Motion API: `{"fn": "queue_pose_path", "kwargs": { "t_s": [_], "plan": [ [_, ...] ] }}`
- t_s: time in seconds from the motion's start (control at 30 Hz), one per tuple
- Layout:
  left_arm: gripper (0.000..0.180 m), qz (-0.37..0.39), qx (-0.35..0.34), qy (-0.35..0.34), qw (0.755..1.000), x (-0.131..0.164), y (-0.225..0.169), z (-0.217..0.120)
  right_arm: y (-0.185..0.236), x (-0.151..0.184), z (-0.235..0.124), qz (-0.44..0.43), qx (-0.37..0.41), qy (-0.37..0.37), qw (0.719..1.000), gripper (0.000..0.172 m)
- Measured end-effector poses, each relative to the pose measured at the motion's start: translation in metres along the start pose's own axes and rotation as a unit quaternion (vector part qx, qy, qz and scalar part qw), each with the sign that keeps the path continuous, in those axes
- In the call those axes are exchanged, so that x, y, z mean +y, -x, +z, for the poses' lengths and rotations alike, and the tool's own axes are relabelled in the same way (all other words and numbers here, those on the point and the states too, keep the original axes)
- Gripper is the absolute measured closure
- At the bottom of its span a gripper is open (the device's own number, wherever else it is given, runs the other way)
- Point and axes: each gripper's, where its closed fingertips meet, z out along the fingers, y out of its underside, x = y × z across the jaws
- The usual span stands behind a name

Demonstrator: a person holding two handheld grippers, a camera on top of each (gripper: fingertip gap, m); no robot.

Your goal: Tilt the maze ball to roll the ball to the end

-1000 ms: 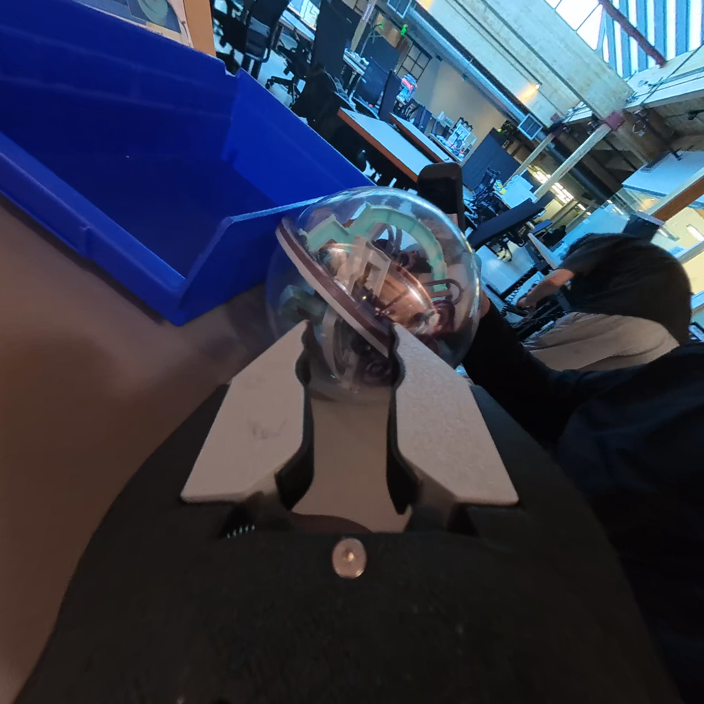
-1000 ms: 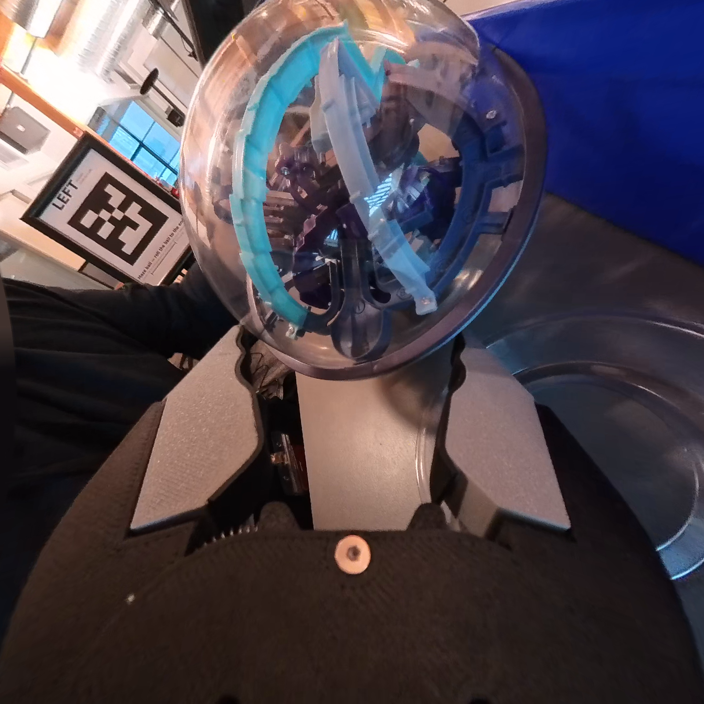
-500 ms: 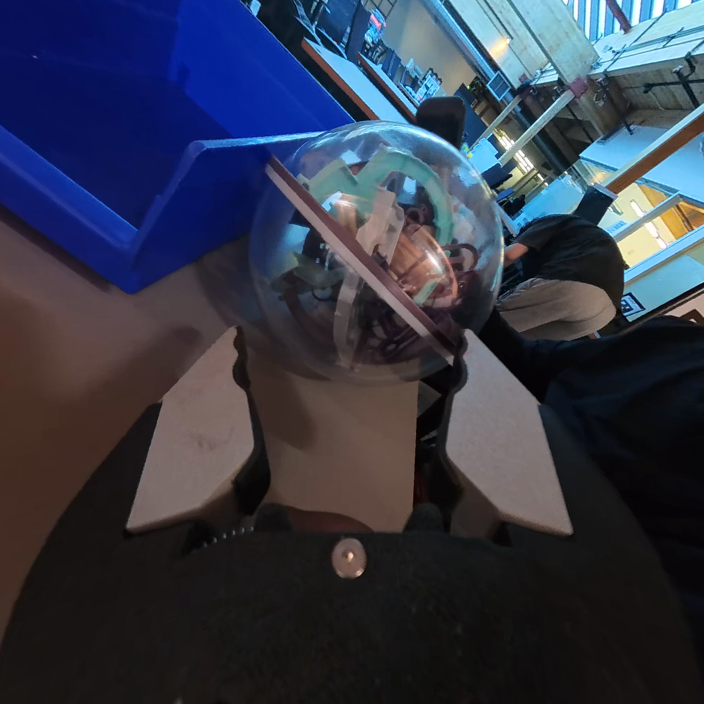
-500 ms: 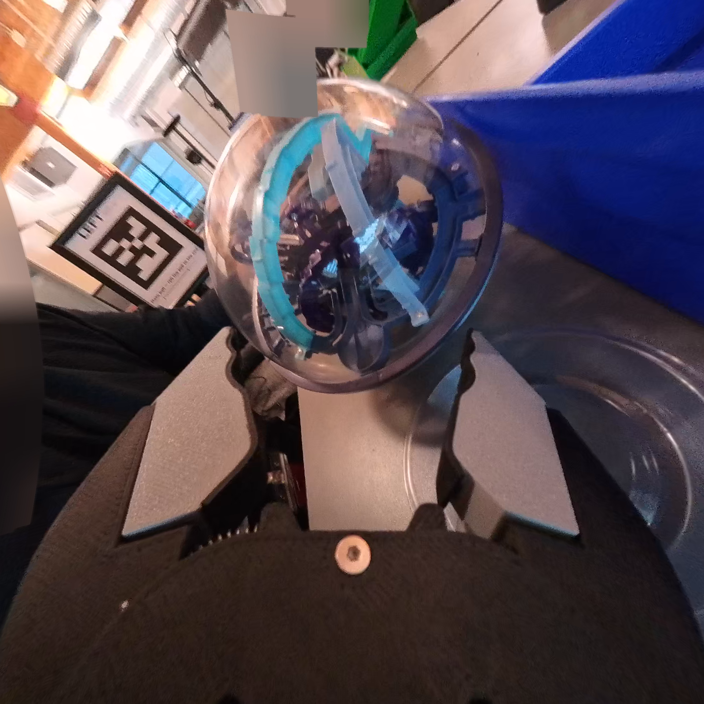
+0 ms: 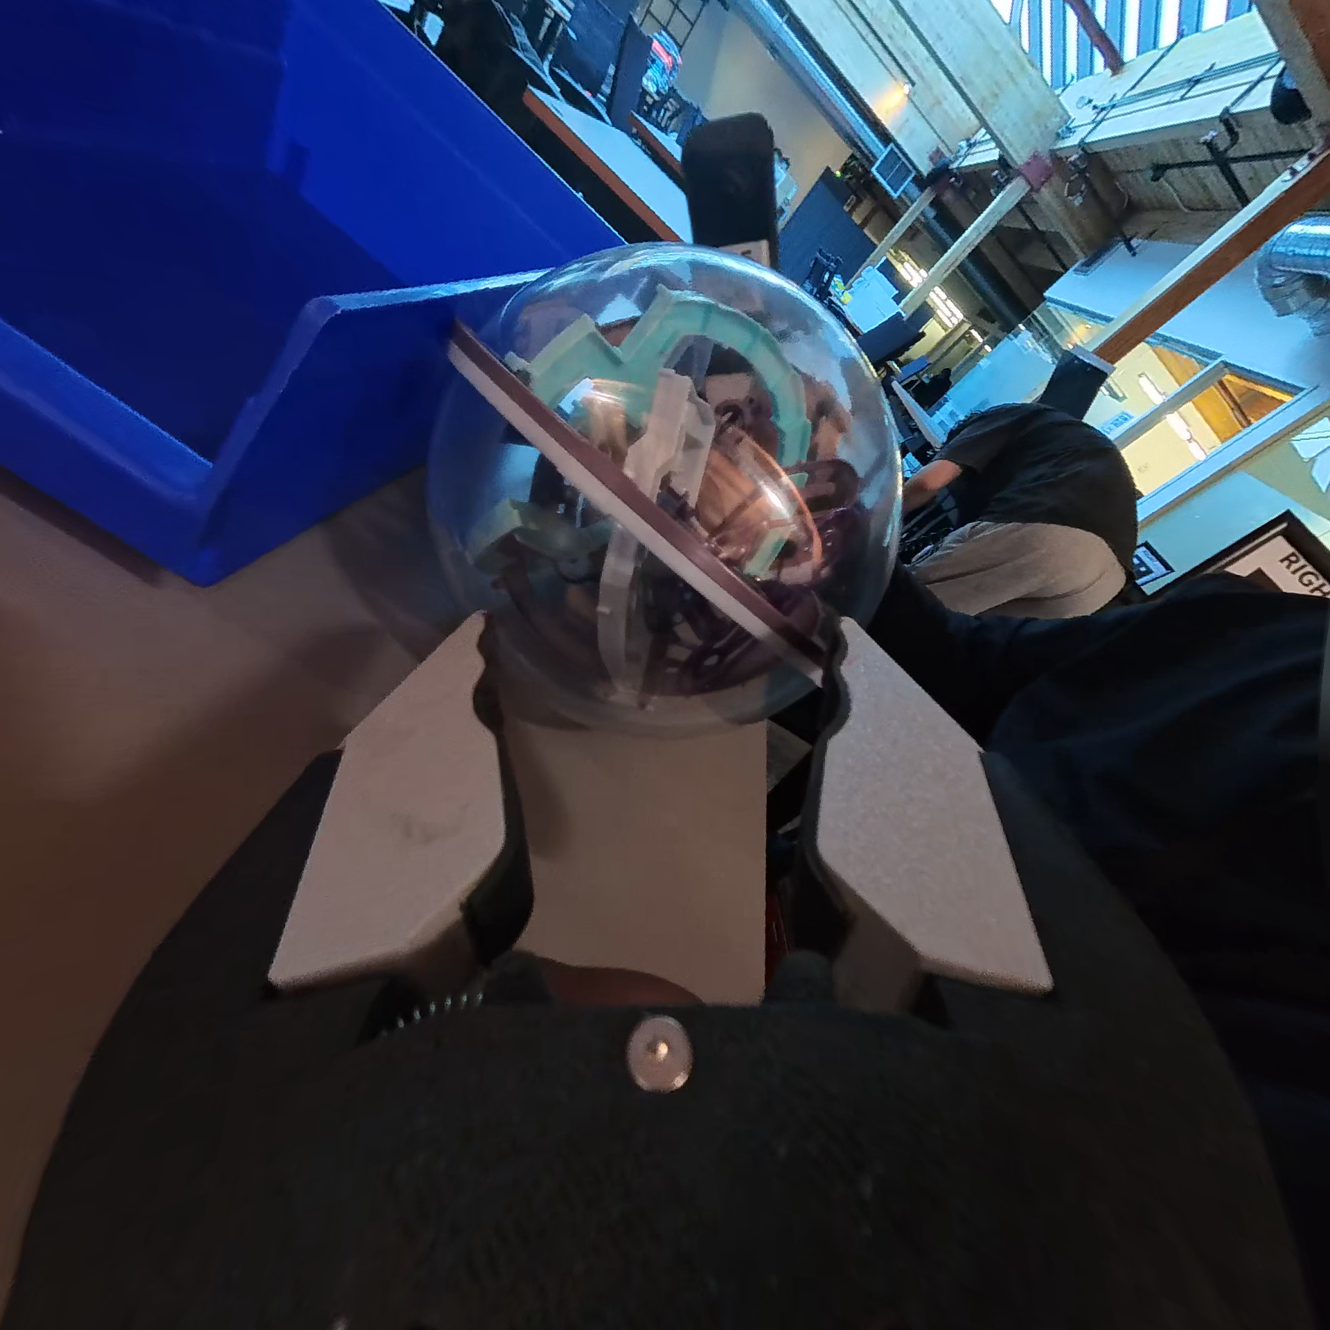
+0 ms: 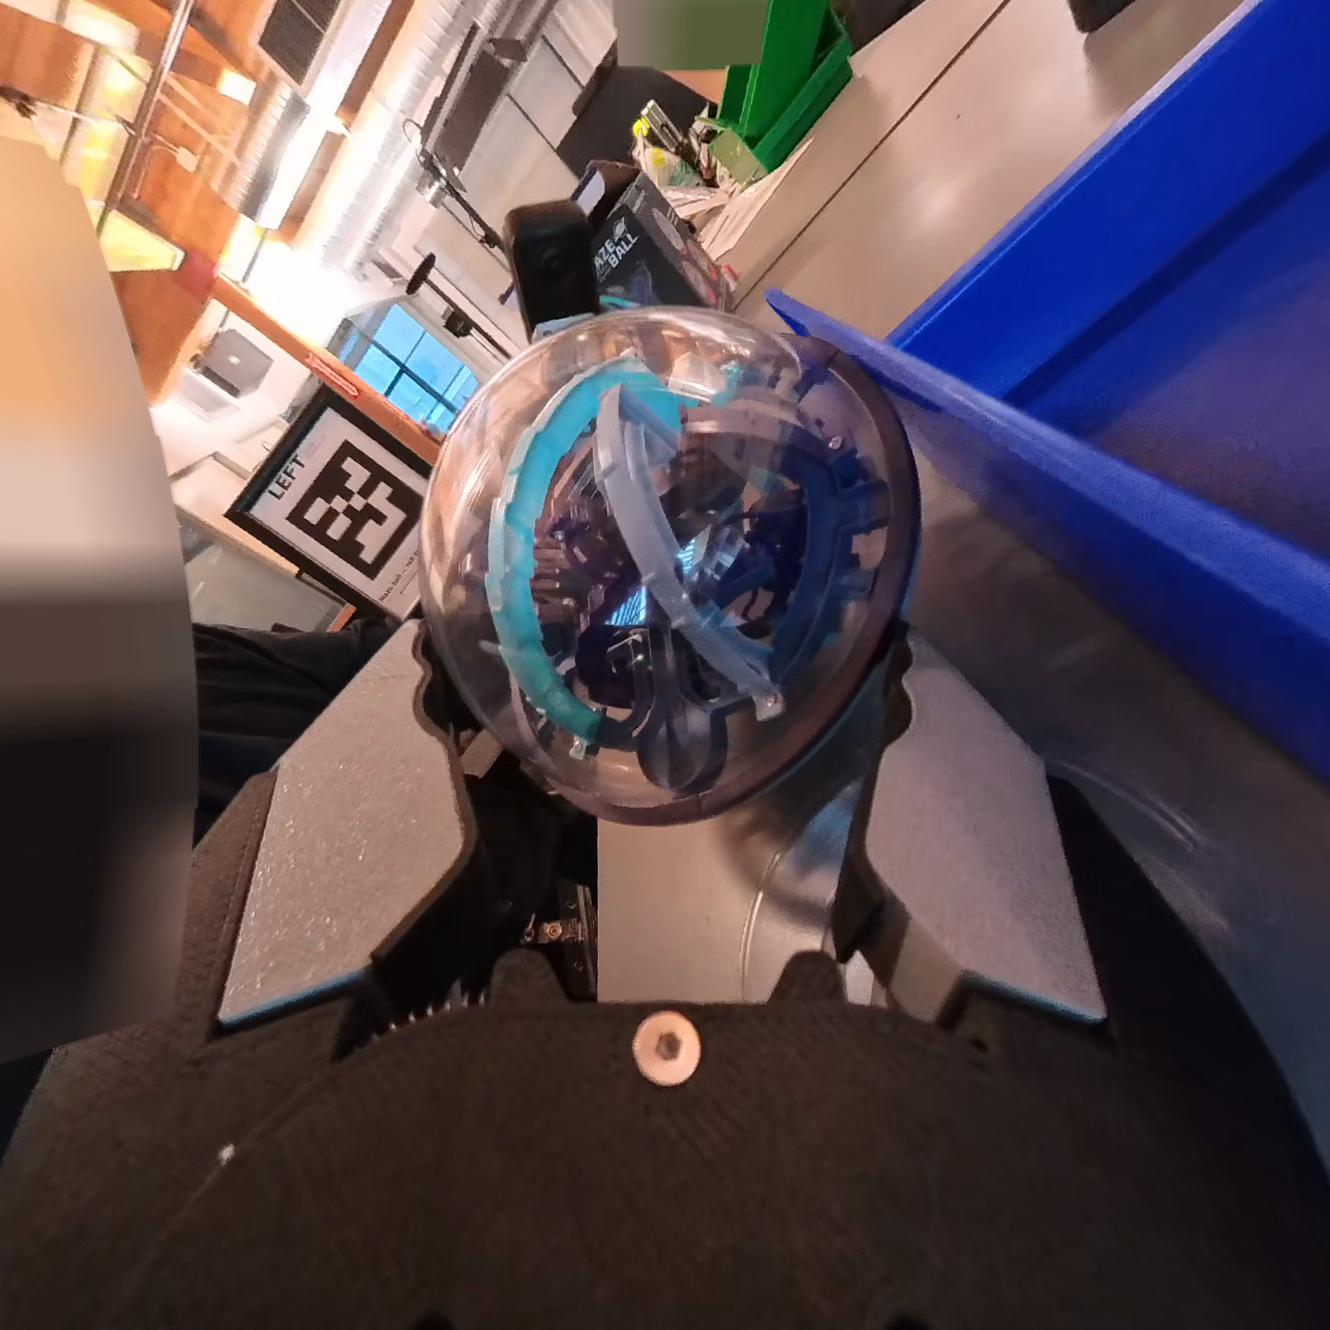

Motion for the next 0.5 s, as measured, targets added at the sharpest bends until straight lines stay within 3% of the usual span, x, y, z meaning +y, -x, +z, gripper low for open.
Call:
{"fn": "queue_pose_path", "kwargs": {
  "t_s": [0.23, 0.5],
  "plan": [
    [0.092, 0.003, 0.01, -0.004, 1.0, -0.0045, -0.0008, 0.0028, -0.0015, 0.0014, 0.0097, 0.014, -0.013, -0.002, 1.0, 0.044],
    [0.088, -0.001, -0.003, -0.008, 1.0, -0.0028, 0.002, -0.0004, -0.0023, 0.0036, 0.0041, 0.017, -0.012, -0.008, 1.0, 0.047]
  ]
}}
